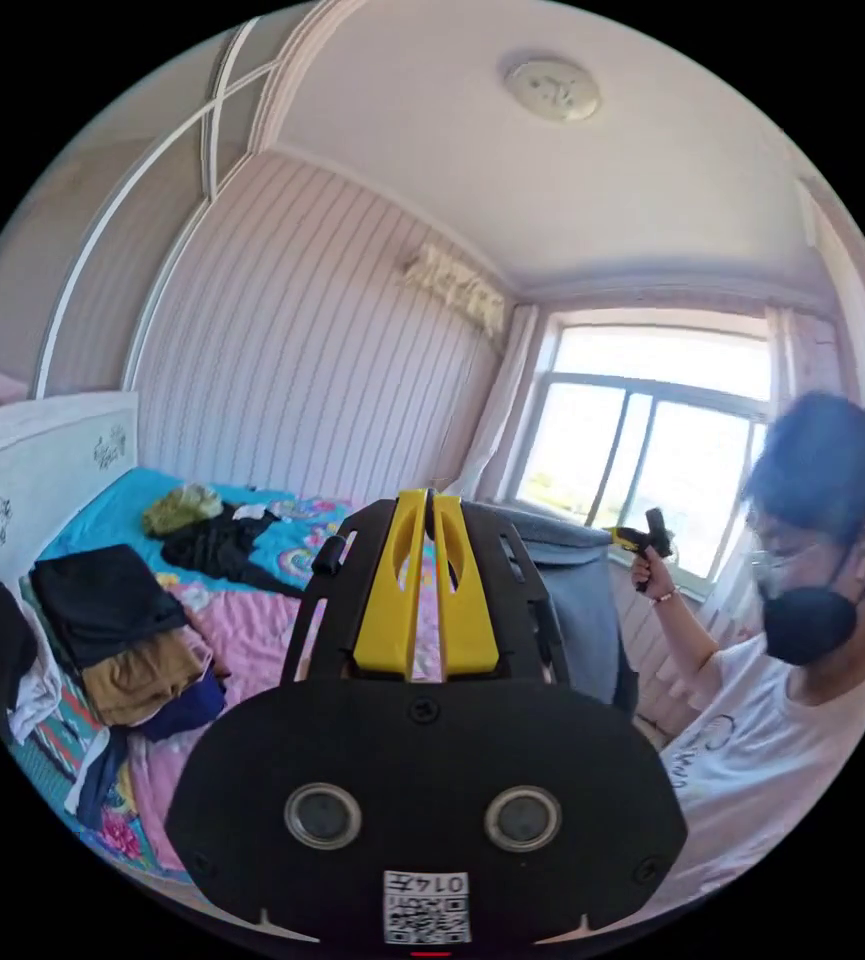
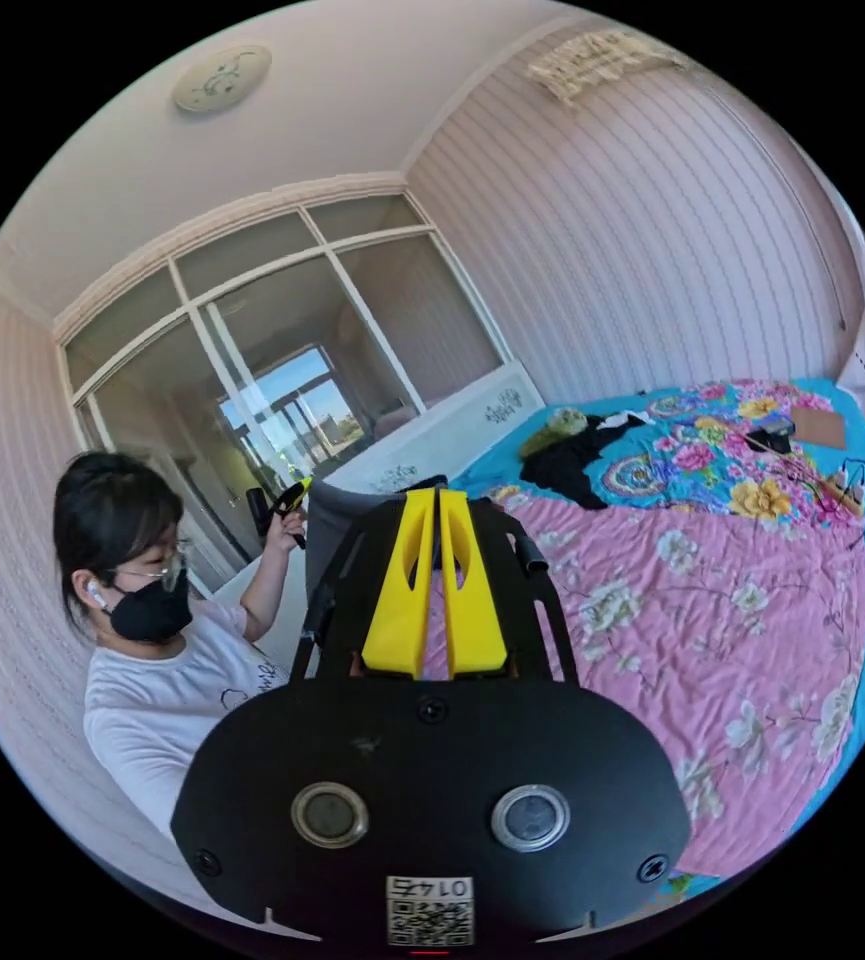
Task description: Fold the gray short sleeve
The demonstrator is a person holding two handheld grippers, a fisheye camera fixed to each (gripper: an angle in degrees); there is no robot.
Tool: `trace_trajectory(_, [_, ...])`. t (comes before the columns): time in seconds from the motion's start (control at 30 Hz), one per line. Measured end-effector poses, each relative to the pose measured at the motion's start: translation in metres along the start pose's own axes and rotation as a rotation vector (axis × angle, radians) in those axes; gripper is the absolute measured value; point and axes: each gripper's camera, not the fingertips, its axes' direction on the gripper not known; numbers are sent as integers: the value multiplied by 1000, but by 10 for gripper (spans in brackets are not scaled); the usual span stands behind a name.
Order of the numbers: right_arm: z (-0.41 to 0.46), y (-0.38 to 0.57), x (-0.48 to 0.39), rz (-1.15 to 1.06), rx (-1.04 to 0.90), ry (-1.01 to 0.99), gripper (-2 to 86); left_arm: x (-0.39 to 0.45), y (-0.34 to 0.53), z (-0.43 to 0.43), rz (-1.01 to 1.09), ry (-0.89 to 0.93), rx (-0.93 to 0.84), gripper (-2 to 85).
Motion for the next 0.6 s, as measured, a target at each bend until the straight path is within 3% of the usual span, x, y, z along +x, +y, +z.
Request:
trace_trajectory(0.03, [19,-6,33,77,-23,29,0,-15,3,36,-34,-66,-39,-10])
trace_trajectory(0.13, [34,-30,87,208,78,5,0,-49,-11,99,-212,11,13,-10])
trace_trajectory(0.33, [-8,-80,55,-1,326,74,0,-22,-71,139,-51,-38,59,-10])
trace_trajectory(0.5, [33,-31,83,-20,210,123,0,-46,-5,176,-32,-94,-124,-10])
trace_trajectory(0.6, [84,34,146,134,93,113,1,-84,79,212,-96,-150,-288,-10])
